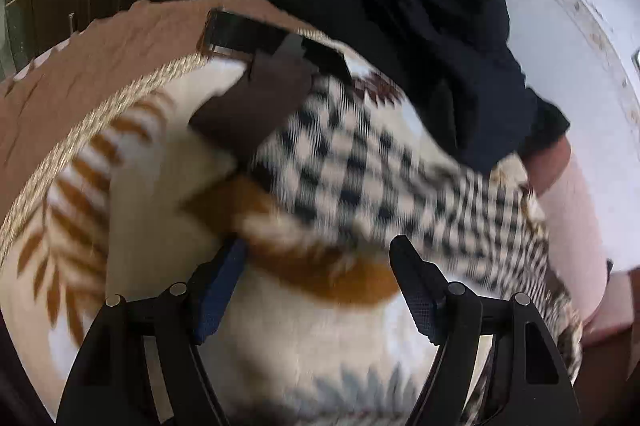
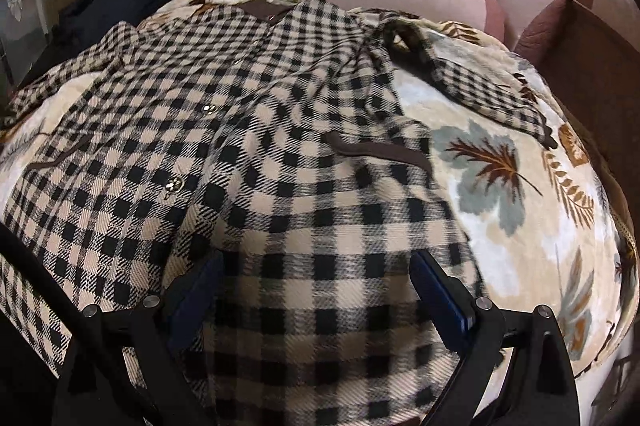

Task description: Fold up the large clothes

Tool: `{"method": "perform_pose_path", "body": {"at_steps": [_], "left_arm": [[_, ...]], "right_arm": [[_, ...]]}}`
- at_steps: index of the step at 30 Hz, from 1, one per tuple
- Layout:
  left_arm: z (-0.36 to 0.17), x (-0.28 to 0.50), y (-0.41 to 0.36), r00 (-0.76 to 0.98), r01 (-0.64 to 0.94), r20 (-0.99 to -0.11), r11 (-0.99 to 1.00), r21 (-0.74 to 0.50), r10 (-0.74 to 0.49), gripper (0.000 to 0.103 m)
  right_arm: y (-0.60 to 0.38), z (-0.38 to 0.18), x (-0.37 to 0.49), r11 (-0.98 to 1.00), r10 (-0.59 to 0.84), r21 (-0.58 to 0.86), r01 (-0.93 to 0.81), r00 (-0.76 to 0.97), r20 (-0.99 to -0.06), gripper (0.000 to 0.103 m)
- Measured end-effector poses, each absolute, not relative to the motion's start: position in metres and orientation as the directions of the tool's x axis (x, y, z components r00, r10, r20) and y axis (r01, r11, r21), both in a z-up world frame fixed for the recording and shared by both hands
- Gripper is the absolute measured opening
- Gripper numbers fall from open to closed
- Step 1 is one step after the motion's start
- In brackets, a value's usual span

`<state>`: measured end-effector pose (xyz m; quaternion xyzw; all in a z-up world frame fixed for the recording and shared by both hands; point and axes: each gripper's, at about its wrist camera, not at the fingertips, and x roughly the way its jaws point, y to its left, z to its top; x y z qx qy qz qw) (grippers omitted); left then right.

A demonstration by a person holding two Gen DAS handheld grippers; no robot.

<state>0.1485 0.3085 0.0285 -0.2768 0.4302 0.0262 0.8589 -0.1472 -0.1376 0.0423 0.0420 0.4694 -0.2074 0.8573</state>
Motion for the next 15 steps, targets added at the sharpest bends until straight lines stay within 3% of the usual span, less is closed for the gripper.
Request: {"method": "perform_pose_path", "body": {"at_steps": [2, 3, 4, 6, 8, 15], "left_arm": [[0.027, 0.163, 0.314, 0.632, -0.301, -0.748, 0.825, -0.479, -0.203, 0.074], [0.026, 0.168, 0.316, 0.633, -0.314, -0.747, 0.816, -0.486, -0.201, 0.065], [0.025, 0.174, 0.320, 0.631, -0.341, -0.754, 0.807, -0.483, -0.185, 0.038], [0.021, 0.189, 0.328, 0.585, -0.389, -0.794, 0.802, -0.454, -0.166, 0.003], [0.022, 0.198, 0.335, 0.570, -0.411, -0.803, 0.785, -0.464, -0.176, 0.003], [0.066, 0.214, 0.337, 0.603, -0.430, -0.797, 0.826, -0.364, -0.037, 0.003]], "right_arm": [[-0.135, 0.040, -0.143, 0.912, -0.322, -0.136, 0.387, 0.468, -0.823, 0.097], [-0.134, 0.039, -0.141, 0.912, -0.324, -0.141, 0.385, 0.467, -0.823, 0.097], [-0.134, 0.040, -0.139, 0.912, -0.326, -0.143, 0.384, 0.467, -0.822, 0.097], [-0.133, 0.042, -0.133, 0.911, -0.331, -0.146, 0.387, 0.471, -0.818, 0.097], [-0.133, 0.045, -0.128, 0.910, -0.335, -0.148, 0.386, 0.478, -0.812, 0.097], [-0.136, 0.051, -0.116, 0.916, -0.323, -0.129, 0.379, 0.510, -0.797, 0.097]]}}
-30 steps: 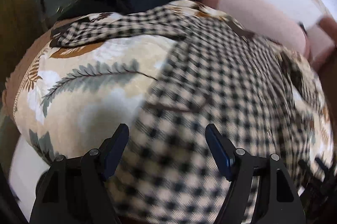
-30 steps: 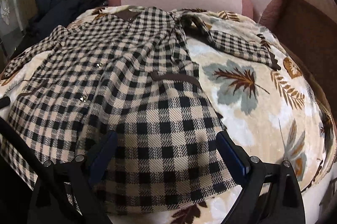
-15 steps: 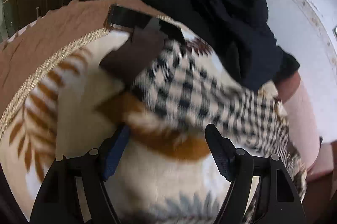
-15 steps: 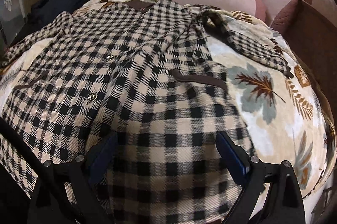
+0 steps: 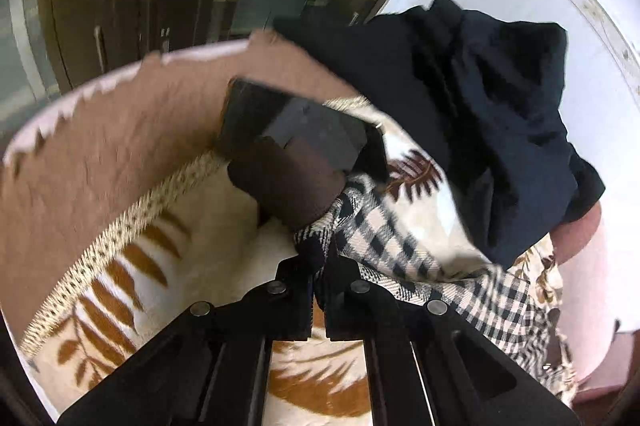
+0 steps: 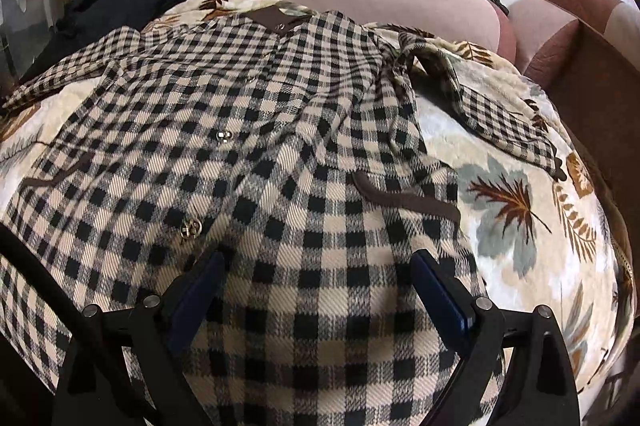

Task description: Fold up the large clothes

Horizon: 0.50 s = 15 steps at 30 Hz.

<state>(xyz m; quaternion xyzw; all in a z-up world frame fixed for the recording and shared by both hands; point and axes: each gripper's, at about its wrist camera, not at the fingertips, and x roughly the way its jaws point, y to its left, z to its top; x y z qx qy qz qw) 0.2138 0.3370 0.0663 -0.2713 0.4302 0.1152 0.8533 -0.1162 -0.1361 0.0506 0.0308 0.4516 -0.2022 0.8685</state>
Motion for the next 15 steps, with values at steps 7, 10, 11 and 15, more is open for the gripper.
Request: {"method": "perform_pose_path", "body": {"at_steps": [7, 10, 11, 15], "left_arm": [[0.116, 0.206, 0.238, 0.694, -0.191, -0.714, 0.930, -0.314, -0.098, 0.003], [0.130, 0.199, 0.169, 0.693, -0.033, -0.683, 0.936, -0.350, -0.231, 0.003], [0.132, 0.195, 0.150, 0.684, 0.007, -0.679, 0.933, -0.360, -0.267, 0.003], [0.121, 0.180, 0.035, 0.582, 0.193, -0.684, 0.891, -0.411, -0.441, 0.003]], "right_arm": [[-0.154, 0.048, -0.111, 0.914, -0.276, -0.045, 0.403, 0.536, -0.798, 0.096], [-0.162, 0.048, -0.114, 0.909, -0.254, -0.001, 0.416, 0.554, -0.793, 0.095], [-0.165, 0.049, -0.116, 0.906, -0.250, 0.013, 0.422, 0.561, -0.789, 0.095], [-0.184, 0.057, -0.130, 0.884, -0.223, 0.101, 0.457, 0.600, -0.769, 0.095]]}}
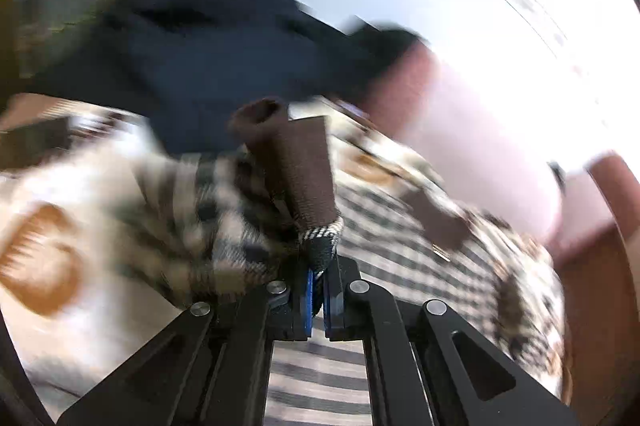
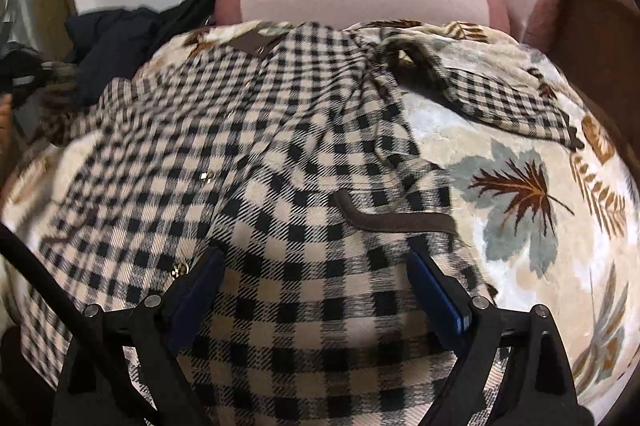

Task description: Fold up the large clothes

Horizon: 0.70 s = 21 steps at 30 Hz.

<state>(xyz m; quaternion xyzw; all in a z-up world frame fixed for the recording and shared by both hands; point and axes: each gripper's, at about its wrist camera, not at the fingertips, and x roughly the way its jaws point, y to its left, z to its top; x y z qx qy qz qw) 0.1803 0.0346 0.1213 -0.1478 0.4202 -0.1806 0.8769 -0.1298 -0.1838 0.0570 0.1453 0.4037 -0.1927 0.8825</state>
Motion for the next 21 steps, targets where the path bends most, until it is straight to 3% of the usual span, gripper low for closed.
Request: {"method": "perform_pose_path", "body": {"at_steps": [7, 16, 17, 19, 21], "left_arm": [[0.070, 0.154, -0.109, 0.406, 0.329, -0.737, 0.839, -0.434, -0.540, 0.003], [0.030, 0.145, -0.154, 0.374, 0.352, -0.788, 0.861, -0.368, -0.489, 0.007], [0.032, 0.144, -0.151, 0.371, 0.361, -0.784, 0.855, -0.372, -0.497, 0.011], [0.044, 0.137, -0.139, 0.357, 0.399, -0.768, 0.830, -0.390, -0.532, 0.041], [0.064, 0.124, -0.121, 0.395, 0.433, -0.738, 0.819, -0.376, -0.547, 0.054]], "right_arm": [[-0.222, 0.061, -0.153, 0.828, -0.194, 0.217, 0.517, 0.628, -0.754, 0.095], [-0.261, 0.065, -0.169, 0.768, -0.178, 0.320, 0.555, 0.665, -0.725, 0.095], [-0.265, 0.067, -0.167, 0.767, -0.176, 0.326, 0.552, 0.670, -0.721, 0.095], [-0.268, 0.072, -0.160, 0.772, -0.173, 0.331, 0.543, 0.680, -0.712, 0.095], [-0.269, 0.079, -0.148, 0.784, -0.157, 0.336, 0.522, 0.691, -0.705, 0.095]]}}
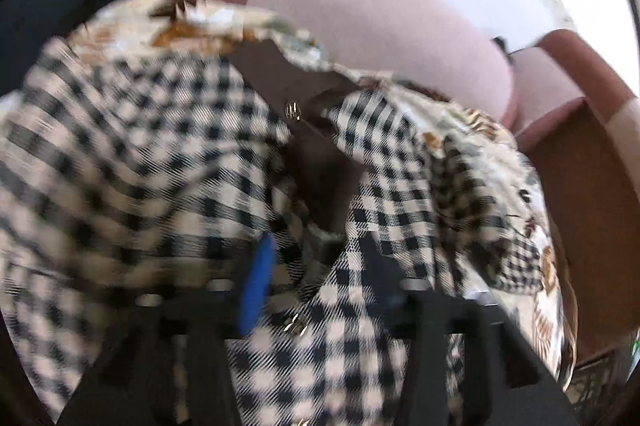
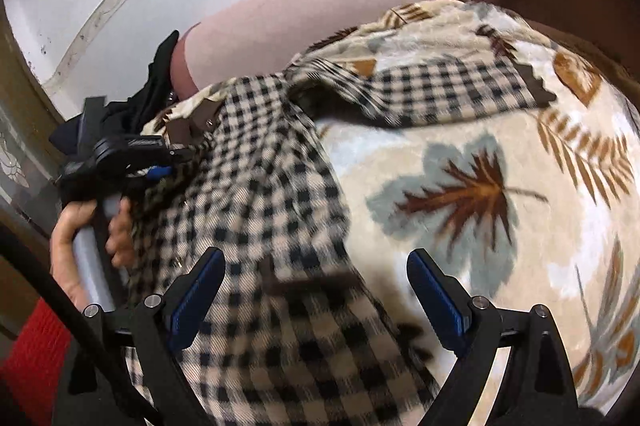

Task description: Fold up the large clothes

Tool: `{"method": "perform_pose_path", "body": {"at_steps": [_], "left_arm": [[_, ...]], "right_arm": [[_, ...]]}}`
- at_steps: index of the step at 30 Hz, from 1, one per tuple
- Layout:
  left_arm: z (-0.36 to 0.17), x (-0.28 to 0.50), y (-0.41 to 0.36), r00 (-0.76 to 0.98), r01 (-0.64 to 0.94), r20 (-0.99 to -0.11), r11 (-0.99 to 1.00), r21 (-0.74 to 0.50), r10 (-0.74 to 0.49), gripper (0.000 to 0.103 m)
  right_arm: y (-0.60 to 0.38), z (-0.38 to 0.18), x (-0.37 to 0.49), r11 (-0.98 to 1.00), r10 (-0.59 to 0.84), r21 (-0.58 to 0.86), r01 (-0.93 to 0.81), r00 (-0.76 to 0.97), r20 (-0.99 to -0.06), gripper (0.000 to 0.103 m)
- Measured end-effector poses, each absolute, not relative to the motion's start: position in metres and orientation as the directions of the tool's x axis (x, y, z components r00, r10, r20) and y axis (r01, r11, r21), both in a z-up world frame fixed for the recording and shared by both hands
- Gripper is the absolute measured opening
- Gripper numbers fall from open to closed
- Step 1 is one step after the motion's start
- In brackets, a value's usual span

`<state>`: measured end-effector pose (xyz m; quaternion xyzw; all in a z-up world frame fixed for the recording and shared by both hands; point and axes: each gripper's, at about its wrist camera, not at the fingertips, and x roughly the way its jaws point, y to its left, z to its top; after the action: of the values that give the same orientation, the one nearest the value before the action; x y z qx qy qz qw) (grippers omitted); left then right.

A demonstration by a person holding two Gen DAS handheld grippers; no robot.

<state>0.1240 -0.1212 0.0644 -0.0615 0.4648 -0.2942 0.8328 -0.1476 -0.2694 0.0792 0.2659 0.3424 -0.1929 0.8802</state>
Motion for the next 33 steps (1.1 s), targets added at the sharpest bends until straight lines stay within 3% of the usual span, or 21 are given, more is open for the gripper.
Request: {"method": "perform_pose_path", "body": {"at_steps": [3, 10, 18, 19, 20, 21, 22, 23, 28, 33], "left_arm": [[0.087, 0.105, -0.086, 0.464, 0.462, -0.716, 0.832, -0.307, -0.521, 0.065], [0.072, 0.084, 0.007, 0.632, 0.320, -0.725, 0.944, -0.078, -0.274, 0.067], [0.055, 0.111, 0.064, 0.628, 0.208, -0.731, 0.963, -0.173, -0.267, 0.067], [0.057, 0.113, 0.066, 0.640, 0.201, -0.722, 0.964, -0.173, -0.263, 0.067], [0.060, 0.116, 0.069, 0.650, 0.193, -0.715, 0.966, -0.171, -0.257, 0.067], [0.063, 0.120, 0.071, 0.663, 0.184, -0.707, 0.969, -0.165, -0.247, 0.067], [0.064, 0.124, 0.073, 0.670, 0.178, -0.704, 0.971, -0.158, -0.237, 0.067], [0.065, 0.127, 0.070, 0.676, 0.172, -0.701, 0.974, -0.150, -0.228, 0.067], [0.063, 0.149, 0.067, 0.713, 0.117, -0.684, 0.988, -0.103, -0.156, 0.067], [0.044, 0.167, 0.062, 0.669, 0.096, -0.731, 0.991, -0.094, -0.134, 0.067]], "right_arm": [[-0.267, 0.088, -0.118, 0.805, -0.103, 0.359, 0.472, 0.708, -0.699, 0.095], [-0.256, 0.078, -0.009, 0.845, 0.023, 0.377, 0.379, 0.679, -0.734, 0.095], [-0.275, 0.041, 0.106, 0.818, 0.032, 0.345, 0.461, 0.562, -0.826, 0.091], [-0.275, 0.036, 0.113, 0.813, 0.046, 0.351, 0.466, 0.548, -0.835, 0.081], [-0.274, 0.033, 0.119, 0.811, 0.075, 0.364, 0.457, 0.537, -0.840, 0.060], [-0.272, 0.032, 0.123, 0.817, 0.093, 0.370, 0.443, 0.532, -0.842, 0.047], [-0.268, 0.034, 0.126, 0.828, 0.105, 0.370, 0.421, 0.532, -0.841, 0.024], [-0.266, 0.037, 0.127, 0.838, 0.113, 0.369, 0.401, 0.535, -0.837, 0.015], [-0.276, 0.057, 0.126, 0.873, -0.018, 0.253, 0.417, 0.546, -0.837, 0.010], [-0.317, 0.049, 0.116, 0.821, -0.145, 0.178, 0.543, 0.499, -0.855, 0.010]]}}
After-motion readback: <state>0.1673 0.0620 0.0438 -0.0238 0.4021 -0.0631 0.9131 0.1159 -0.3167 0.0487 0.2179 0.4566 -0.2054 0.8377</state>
